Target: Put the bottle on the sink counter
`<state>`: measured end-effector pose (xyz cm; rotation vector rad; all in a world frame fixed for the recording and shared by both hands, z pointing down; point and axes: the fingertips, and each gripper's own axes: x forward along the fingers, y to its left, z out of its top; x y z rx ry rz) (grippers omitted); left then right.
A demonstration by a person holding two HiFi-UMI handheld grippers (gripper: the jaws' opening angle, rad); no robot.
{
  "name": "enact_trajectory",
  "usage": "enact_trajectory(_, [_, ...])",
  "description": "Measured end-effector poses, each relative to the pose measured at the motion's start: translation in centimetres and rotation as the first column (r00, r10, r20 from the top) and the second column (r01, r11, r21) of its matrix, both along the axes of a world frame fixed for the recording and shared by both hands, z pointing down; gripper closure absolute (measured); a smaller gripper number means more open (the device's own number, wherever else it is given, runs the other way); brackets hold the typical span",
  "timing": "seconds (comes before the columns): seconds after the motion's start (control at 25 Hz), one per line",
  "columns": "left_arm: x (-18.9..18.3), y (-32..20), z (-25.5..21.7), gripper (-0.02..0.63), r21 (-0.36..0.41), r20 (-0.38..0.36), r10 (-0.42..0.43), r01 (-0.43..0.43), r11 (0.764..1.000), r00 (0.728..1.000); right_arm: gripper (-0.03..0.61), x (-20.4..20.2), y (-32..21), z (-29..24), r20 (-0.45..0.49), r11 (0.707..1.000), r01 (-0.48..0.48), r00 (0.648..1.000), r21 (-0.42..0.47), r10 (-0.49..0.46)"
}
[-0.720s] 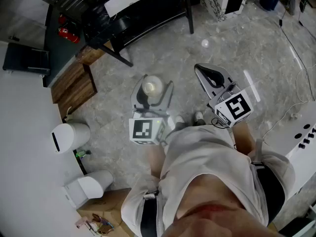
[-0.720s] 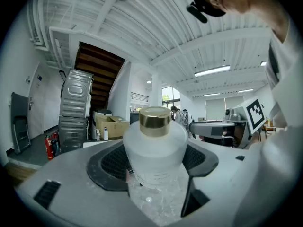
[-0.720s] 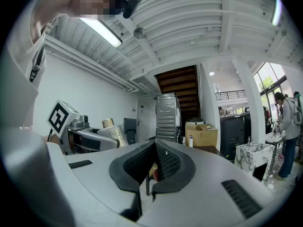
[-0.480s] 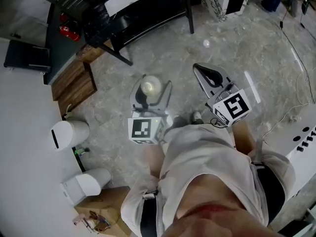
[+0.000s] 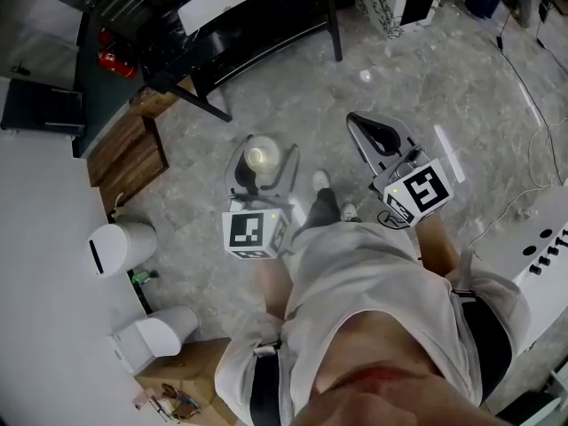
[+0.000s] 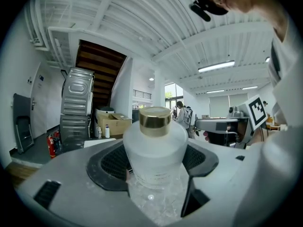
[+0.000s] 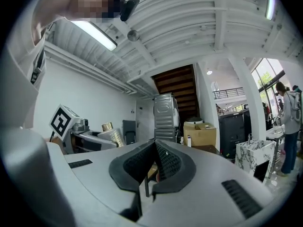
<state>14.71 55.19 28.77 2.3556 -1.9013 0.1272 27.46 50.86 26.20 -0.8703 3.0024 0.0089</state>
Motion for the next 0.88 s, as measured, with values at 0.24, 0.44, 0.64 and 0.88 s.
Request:
enact_trajectory(0.24, [-1.8, -3.3, 0.6, 0.285, 0.006, -0.014, 0.01, -0.01, 1.0, 1.0, 0.581, -2.5, -2.8, 1.2, -0.046, 1.0, 0.012, 0.999, 0.001, -0.012])
enact_trajectory(0.44, [-4.4, -6.3, 1.1, 0.285, 0.003, -0.026, 0.024, -0.024, 1.0, 0.999, 0.581, -5.1, -5.7, 1.8, -0.076, 1.0, -0.002, 0.997, -0.013, 0.001])
enact_trajectory(0.64, [-6.8, -9.2, 1.1, 0.285, 0.014, -0.031, 0.05, -0.05, 0.999, 0.998, 0.581, -8.1, -8.2, 1.8, -0.085, 1.0, -0.01, 0.996, -0.013, 0.009])
enact_trajectory(0.88, [-9.6, -12.0, 1.2, 0.285, 0.019, -0.041, 0.084, -0.084, 0.996, 0.996, 0.581, -11.5, -10.6, 2.2, -0.095, 1.0, -0.024, 0.995, -0.017, 0.022])
